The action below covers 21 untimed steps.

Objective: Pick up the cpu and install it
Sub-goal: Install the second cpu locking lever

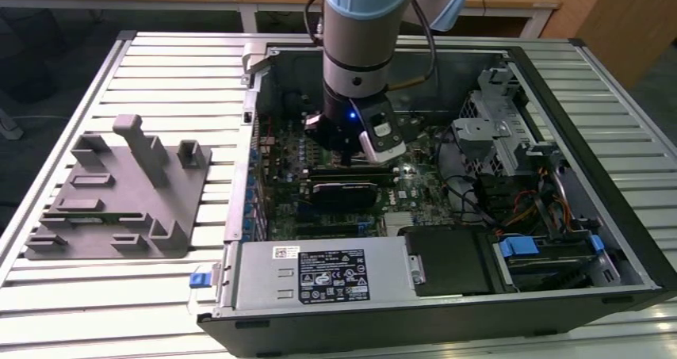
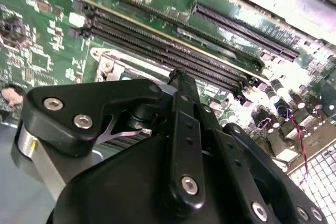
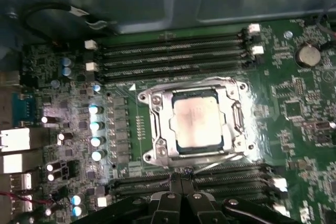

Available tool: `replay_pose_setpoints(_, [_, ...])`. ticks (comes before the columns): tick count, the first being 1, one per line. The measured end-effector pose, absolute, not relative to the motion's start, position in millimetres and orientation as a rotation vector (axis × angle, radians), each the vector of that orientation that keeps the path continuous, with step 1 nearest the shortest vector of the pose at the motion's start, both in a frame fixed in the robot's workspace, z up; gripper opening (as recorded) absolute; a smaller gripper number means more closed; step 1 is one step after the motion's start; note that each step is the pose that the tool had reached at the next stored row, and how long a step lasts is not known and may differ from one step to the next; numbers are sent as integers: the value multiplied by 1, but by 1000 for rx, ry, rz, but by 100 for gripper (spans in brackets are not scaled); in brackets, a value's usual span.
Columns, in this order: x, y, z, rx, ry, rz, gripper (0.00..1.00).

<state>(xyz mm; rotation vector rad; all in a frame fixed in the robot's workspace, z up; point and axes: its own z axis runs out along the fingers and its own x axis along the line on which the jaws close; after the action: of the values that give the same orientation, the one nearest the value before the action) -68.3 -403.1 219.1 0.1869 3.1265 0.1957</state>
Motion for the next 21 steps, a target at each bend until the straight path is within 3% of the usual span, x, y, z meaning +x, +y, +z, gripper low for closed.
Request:
replay_pose_setpoints(4, [-71, -405, 216, 166, 3128, 226, 11])
replay_pose_setpoints(21, [-75, -411, 212, 132, 3131, 230, 11])
